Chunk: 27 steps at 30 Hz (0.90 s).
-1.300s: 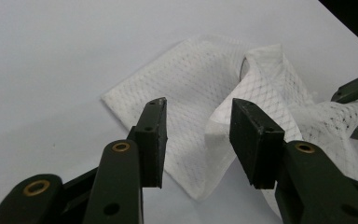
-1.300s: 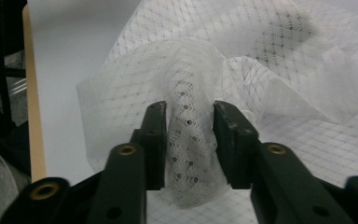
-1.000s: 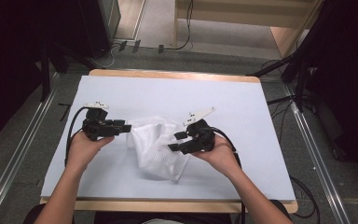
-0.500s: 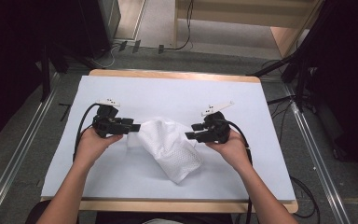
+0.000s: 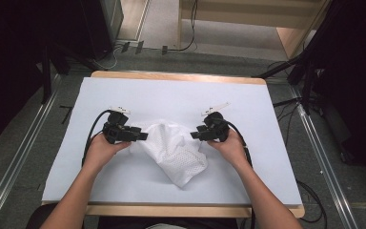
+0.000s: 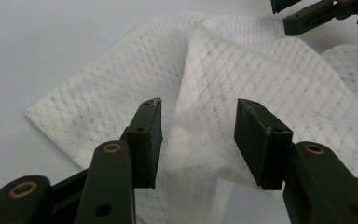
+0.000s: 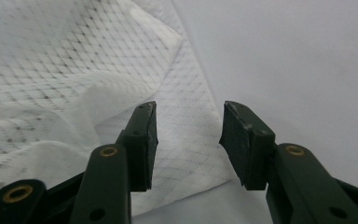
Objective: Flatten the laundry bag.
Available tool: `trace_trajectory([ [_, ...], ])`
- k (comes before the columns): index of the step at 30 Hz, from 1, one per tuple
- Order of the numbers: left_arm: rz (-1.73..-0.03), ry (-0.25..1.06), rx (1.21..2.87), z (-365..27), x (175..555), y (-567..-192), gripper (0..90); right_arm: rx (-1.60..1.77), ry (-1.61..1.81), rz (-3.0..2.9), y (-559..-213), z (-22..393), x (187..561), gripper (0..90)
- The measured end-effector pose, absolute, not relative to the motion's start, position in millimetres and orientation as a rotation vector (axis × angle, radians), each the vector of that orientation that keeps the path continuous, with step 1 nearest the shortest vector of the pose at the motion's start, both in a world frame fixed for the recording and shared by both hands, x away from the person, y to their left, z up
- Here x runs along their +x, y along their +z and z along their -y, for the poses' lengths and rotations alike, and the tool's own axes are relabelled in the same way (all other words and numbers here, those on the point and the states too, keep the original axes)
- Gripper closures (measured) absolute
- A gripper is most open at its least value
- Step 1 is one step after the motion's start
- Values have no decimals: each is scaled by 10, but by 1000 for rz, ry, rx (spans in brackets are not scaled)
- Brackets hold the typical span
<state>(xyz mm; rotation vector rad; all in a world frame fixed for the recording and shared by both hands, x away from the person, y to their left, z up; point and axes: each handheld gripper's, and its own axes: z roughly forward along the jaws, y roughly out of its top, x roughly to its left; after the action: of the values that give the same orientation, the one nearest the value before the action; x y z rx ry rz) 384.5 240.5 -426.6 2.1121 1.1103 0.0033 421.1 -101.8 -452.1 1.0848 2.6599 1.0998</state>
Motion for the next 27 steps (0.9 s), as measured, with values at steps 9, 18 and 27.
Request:
trace_trajectory([
  [9,-1127,-71,2173,-2335,3853,-4406,777,1058,1057,-2676,-4631,996,4240,577],
  [18,-1100,-92,2160,-2326,3842,-4384,887,1044,1029,-2640,-4646,994,4238,672],
  [27,-1078,-52,2105,-2409,3790,-4262,892,1095,964,-2662,-4609,994,4244,900],
])
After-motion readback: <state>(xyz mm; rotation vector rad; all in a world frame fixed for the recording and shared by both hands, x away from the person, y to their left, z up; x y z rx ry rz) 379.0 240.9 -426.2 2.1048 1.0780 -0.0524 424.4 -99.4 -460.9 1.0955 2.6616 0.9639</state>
